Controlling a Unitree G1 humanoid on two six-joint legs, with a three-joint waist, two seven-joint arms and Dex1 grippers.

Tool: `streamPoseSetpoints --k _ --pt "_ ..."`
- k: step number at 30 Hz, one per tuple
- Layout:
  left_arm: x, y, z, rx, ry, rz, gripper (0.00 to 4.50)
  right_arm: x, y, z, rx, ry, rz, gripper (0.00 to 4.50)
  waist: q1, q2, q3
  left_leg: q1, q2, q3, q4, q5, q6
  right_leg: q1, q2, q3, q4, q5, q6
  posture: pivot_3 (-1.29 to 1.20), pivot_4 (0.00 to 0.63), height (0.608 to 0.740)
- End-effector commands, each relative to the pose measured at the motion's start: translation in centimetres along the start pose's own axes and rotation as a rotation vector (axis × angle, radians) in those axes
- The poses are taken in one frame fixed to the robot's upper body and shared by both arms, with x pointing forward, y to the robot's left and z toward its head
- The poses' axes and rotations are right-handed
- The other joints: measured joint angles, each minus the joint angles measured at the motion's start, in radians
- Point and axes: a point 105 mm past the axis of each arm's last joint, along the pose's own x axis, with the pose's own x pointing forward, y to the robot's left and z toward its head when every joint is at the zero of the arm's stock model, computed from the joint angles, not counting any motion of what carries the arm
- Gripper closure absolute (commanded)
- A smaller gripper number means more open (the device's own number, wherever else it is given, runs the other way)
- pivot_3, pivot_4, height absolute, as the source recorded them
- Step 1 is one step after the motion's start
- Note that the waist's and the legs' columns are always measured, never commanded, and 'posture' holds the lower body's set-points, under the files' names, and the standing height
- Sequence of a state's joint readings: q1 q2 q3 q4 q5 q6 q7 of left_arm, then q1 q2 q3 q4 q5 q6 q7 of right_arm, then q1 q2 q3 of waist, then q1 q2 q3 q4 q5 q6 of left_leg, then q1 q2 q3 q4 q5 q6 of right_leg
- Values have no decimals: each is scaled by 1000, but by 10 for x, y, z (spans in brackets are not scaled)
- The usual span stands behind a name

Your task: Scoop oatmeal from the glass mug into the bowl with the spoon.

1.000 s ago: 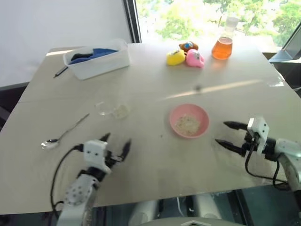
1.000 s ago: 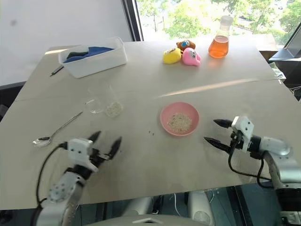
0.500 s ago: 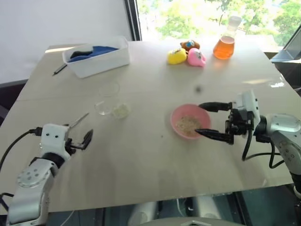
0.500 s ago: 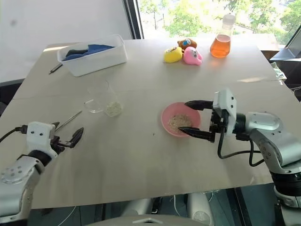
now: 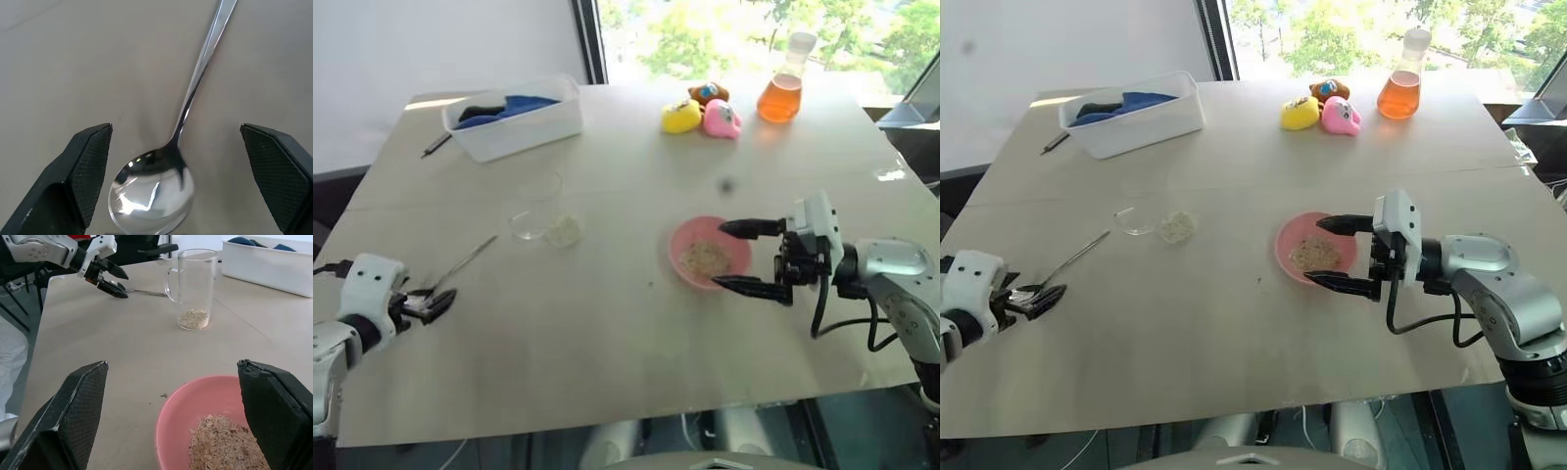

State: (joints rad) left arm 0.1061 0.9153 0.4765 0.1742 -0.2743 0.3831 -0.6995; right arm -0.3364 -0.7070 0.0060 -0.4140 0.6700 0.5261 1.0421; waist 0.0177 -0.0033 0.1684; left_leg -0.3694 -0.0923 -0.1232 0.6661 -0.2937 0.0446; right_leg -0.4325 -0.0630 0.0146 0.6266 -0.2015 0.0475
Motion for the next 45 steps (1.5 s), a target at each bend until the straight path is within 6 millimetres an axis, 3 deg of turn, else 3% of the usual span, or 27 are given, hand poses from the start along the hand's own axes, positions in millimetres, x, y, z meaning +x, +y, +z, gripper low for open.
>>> streamPoseSetpoints --k 1,3,6,11,13,16,20,28,31,35,38,41,45 --pt "10 3 -33 0 137 -72 84 2 2 9 -47 -13 17 232 2 5 -3 0 0 0 0 0 0 0 0 0 0 0 0 0 150 740" --pt "13 10 -35 6 157 -80 84 2 1 9 -51 -14 12 232 1 9 -5 2 0 0 0 0 0 1 0 0 1 0 0 0 150 740" --pt "15 19 -38 -13 174 -85 926 3 1 9 -55 -16 6 0 -4 12 -7 4 0 0 -1 0 1 1 0 1 3 0 0 0 150 740" --pt "12 25 -45 -29 200 -101 3234 3 0 7 -59 -14 -2 0 -20 12 -7 8 1 2 0 -1 2 1 1 3 9 0 0 0 150 740" --pt "10 24 -47 -34 199 -111 4355 4 0 8 -62 -16 -5 0 -28 13 -8 8 1 3 0 -1 2 0 1 4 10 0 0 0 150 740" --pt "7 19 -48 -49 173 -129 4437 5 0 8 -64 -19 -6 0 -36 13 -8 8 1 4 0 -1 2 0 1 6 11 0 0 0 150 740" --pt "-3 2 -32 -11 0 -184 4437 5 0 8 -60 -19 1 0 -38 13 -8 7 1 8 0 0 1 -2 1 10 11 0 -1 0 150 740" --pt "-52 -27 -31 -29 -151 -167 4437 12 6 8 -27 -43 63 0 -28 9 -7 2 1 9 -1 -1 3 -2 0 9 2 0 0 0 150 740" --pt "-72 -47 -20 -95 -239 -179 4437 14 8 6 -12 -40 99 0 -28 5 -6 0 1 9 -1 -2 4 -2 0 9 0 0 0 0 150 740" --pt "-87 -93 -10 -90 -272 -271 4437 19 8 4 13 -47 134 0 -19 0 -4 0 1 7 0 -2 5 -2 -1 6 0 0 0 0 150 740" --pt "-89 -116 -5 -128 -275 -327 4437 26 8 2 33 -28 148 0 -11 0 -4 0 1 7 1 -4 8 -1 -1 5 0 0 0 0 150 740" --pt "-91 -156 5 -116 -288 -457 4437 33 15 2 91 -31 191 0 -4 0 -4 0 2 7 1 -4 8 -1 -1 3 0 0 0 0 150 740" --pt "-85 -170 19 -89 -340 -467 4437 37 11 -5 140 5 149 0 -3 0 -4 0 2 6 2 -3 5 0 -1 3 0 0 0 0 150 740"
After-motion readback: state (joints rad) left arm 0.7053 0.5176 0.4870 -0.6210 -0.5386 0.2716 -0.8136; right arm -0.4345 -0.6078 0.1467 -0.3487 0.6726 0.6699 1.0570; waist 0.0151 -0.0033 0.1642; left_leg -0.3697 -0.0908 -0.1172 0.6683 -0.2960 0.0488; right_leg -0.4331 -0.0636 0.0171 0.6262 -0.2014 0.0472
